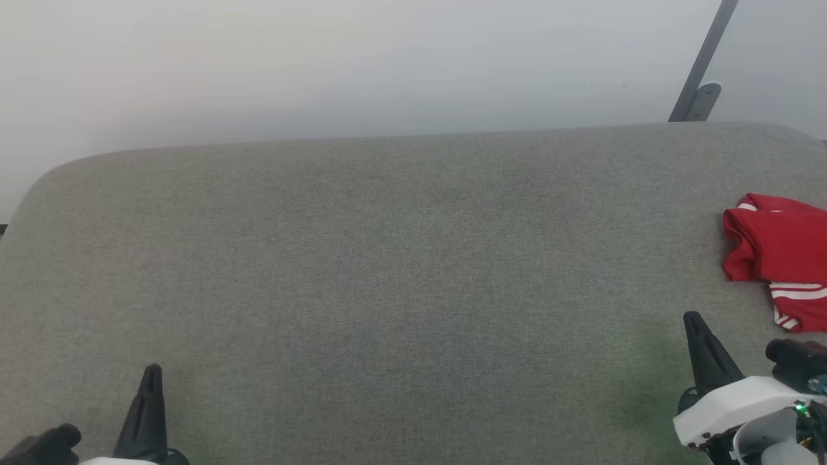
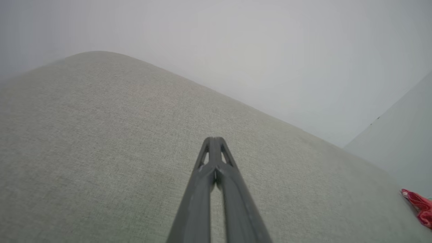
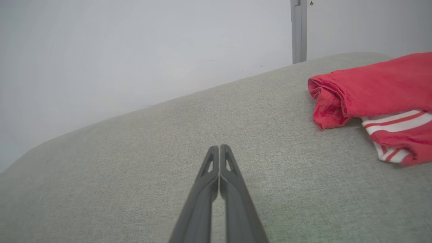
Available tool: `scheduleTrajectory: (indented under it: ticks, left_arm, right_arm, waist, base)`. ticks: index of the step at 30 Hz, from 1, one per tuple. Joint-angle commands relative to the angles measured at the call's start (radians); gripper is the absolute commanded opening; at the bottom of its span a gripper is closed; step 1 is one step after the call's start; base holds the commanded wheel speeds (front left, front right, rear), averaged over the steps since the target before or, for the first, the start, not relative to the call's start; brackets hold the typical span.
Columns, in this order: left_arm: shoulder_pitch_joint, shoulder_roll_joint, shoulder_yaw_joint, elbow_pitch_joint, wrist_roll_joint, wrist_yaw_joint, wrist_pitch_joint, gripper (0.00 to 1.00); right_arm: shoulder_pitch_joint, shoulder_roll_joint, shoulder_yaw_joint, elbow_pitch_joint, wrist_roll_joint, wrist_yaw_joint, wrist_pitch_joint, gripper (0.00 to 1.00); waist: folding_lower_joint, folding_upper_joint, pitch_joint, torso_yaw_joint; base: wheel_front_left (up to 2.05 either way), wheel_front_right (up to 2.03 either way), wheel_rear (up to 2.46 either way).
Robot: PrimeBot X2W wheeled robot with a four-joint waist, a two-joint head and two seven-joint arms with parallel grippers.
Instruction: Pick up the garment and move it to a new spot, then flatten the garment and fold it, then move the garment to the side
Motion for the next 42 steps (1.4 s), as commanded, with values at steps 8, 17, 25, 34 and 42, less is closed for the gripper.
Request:
scheduleTrajectory:
  ticks: [8, 17, 25, 34, 42]
  left_arm:
    - [-0.049, -0.009, 0.001, -0.002, -0.129, -0.001, 0.042, 0.0]
    - [-0.074, -0.026, -0.001, 0.007, -0.242, -0.001, 0.08, 0.0]
    - [-0.093, -0.04, -0.003, 0.015, -0.331, -0.001, 0.11, 0.0]
    - [-0.114, -0.055, -0.005, 0.023, -0.426, -0.002, 0.142, 0.0]
    - [-0.131, -0.067, -0.007, 0.03, -0.499, -0.002, 0.167, 0.0]
  right_arm:
    - [-0.019, 0.017, -0.023, -0.037, 0.142, 0.0, 0.039, 0.0]
    - [-0.019, 0.038, -0.039, -0.052, 0.264, 0.0, 0.075, 0.0]
    - [-0.019, 0.056, -0.052, -0.064, 0.362, 0.0, 0.105, 0.0]
    - [-0.019, 0.075, -0.066, -0.076, 0.463, -0.001, 0.134, 0.0]
    - [-0.019, 0.09, -0.077, -0.087, 0.545, -0.001, 0.16, 0.0]
  waist:
    - [0.0, -0.0001, -0.002, 0.004]
    - [0.0, -0.0001, -0.005, 0.009]
    - [0.0, -0.0001, -0.007, 0.013]
    - [0.0, -0.0001, -0.009, 0.017]
    - [0.0, -0.0001, -0.011, 0.022]
  base:
    - [0.0, 0.0, 0.0]
    - [0.0, 0.0, 0.0]
    - [0.0, 0.0, 0.0]
    - [0.0, 0.0, 0.0]
    - [0.0, 0.0, 0.0]
